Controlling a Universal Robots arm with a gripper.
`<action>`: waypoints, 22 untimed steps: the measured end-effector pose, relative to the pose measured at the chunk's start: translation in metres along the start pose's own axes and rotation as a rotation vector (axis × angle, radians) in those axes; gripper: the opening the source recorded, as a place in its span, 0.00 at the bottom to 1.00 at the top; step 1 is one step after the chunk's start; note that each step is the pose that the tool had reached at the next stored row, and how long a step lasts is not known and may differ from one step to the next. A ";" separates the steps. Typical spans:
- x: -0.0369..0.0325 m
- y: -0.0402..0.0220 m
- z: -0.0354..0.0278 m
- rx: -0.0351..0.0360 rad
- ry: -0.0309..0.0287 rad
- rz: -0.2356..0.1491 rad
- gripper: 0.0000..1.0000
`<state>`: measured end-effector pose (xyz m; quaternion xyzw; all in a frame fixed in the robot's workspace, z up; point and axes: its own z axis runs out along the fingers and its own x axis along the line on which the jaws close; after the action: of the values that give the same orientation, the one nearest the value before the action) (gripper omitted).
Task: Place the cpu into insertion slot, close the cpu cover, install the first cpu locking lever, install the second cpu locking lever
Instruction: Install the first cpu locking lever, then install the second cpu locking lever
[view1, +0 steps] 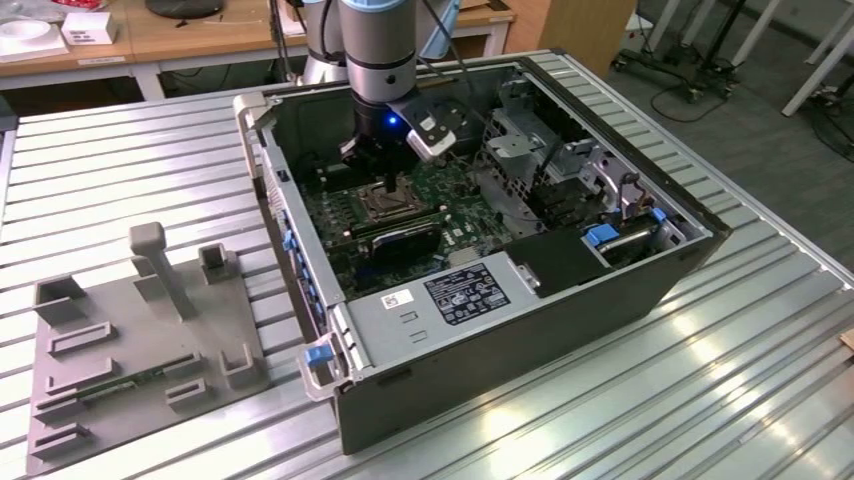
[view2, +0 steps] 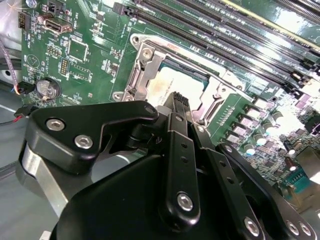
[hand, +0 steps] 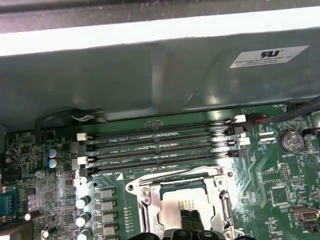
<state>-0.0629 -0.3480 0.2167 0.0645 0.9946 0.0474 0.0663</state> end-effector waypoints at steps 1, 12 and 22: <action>0.0000 0.0000 0.0000 -0.0001 0.0002 -0.002 0.11; 0.0000 0.0000 0.0001 -0.0005 0.0004 -0.003 0.11; -0.0019 0.0015 -0.0142 -0.0004 0.0004 -0.003 0.11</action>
<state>-0.0629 -0.3480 0.2311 0.0629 0.9947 0.0475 0.0662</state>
